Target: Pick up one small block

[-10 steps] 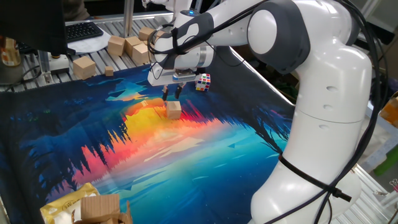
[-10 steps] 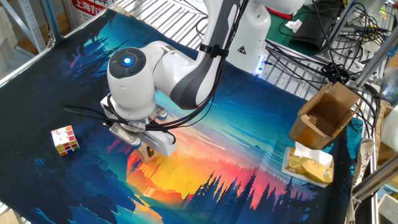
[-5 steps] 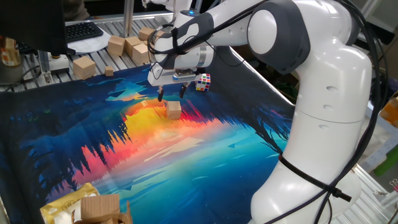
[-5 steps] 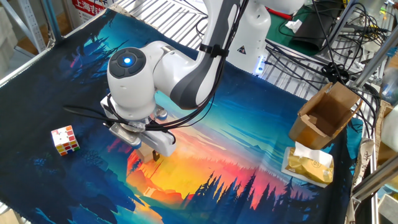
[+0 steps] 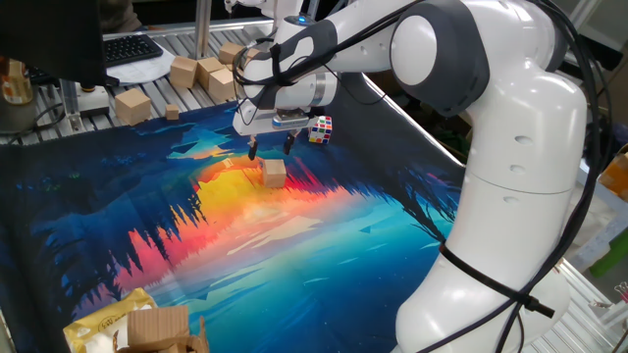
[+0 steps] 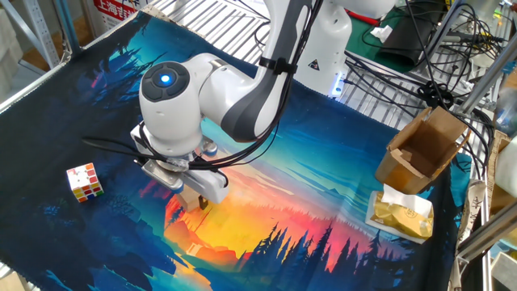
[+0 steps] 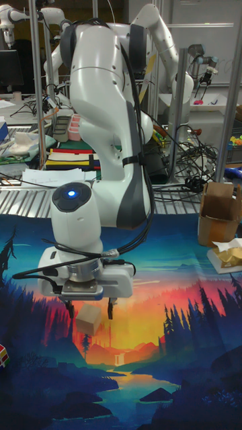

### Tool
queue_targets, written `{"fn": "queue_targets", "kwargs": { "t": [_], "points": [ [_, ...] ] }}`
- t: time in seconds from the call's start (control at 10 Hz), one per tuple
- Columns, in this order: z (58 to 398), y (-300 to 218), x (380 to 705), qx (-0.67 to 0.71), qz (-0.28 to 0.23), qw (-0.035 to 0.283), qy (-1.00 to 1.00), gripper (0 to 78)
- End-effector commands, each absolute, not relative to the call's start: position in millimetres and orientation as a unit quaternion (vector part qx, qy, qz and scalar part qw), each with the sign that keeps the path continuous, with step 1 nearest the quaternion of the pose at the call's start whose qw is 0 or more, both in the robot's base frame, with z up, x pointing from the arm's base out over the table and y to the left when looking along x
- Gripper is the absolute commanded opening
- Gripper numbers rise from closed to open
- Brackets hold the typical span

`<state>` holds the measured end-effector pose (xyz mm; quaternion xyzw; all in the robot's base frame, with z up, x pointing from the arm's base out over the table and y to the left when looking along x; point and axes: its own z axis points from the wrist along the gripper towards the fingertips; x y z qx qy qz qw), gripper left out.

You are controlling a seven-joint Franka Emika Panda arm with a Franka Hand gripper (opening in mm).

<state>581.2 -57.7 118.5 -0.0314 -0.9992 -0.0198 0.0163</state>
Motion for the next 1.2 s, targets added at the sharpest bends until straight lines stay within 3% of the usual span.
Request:
{"fn": "queue_targets", "kwargs": {
  "t": [0.1, 1.2],
  "points": [
    [108.8, -56.0, 582.8, -0.036, -0.019, 0.018, -0.999, 77.5],
    [109.0, -59.3, 581.1, -0.035, 0.003, 0.017, -0.999, 77.5]
  ]
}}
